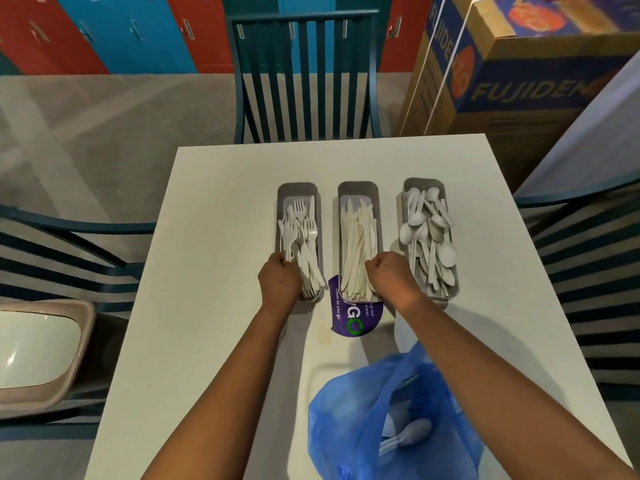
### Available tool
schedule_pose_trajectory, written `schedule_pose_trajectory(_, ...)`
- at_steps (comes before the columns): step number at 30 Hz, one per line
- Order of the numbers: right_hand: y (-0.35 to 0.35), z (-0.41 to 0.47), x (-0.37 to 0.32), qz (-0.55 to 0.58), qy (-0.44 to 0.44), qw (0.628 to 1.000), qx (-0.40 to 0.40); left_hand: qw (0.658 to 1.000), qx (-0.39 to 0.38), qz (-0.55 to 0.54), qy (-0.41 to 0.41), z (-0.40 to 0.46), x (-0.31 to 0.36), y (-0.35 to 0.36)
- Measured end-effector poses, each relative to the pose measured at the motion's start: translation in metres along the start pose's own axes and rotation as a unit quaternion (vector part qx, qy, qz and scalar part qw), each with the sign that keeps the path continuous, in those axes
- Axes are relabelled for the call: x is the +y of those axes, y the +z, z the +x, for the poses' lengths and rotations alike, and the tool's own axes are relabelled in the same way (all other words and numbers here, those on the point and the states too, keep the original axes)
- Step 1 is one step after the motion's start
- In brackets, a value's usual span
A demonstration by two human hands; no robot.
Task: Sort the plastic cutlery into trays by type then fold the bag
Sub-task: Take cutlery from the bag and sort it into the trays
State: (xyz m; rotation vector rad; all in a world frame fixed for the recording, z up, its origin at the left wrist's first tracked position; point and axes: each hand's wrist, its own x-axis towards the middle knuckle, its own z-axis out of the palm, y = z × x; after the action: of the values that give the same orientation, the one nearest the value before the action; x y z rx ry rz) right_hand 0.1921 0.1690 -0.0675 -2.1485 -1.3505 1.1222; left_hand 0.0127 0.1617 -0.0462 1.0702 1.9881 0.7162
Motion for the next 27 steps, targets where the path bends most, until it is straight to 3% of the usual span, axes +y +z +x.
schedule_pose_trajectory(6, -0.003, 0.002, -0.007, -0.088, 0.033, 0.995, -0.04, 0.997, -0.048, 0.059, 0.021, 0.005, 0.003, -0.001)
schedule_pose_trajectory(11, -0.013, -0.015, -0.006, -0.041, -0.014, 0.999, -0.018, 0.999, -0.033, -0.003, 0.006, -0.013, -0.005, -0.011)
schedule_pose_trajectory(17, -0.034, -0.045, 0.001, 0.0, -0.026, 1.0, -0.014, 0.993, -0.095, -0.062, 0.019, -0.061, 0.005, -0.021)
schedule_pose_trajectory(22, -0.058, -0.065, 0.008, 0.013, -0.025, 0.999, -0.018, 0.943, -0.295, -0.152, 0.035, -0.123, 0.044, -0.03)
schedule_pose_trajectory(27, -0.082, -0.094, 0.022, 0.084, -0.038, 0.995, -0.031, 0.864, -0.497, 0.045, 0.063, -0.19, 0.046, -0.012)
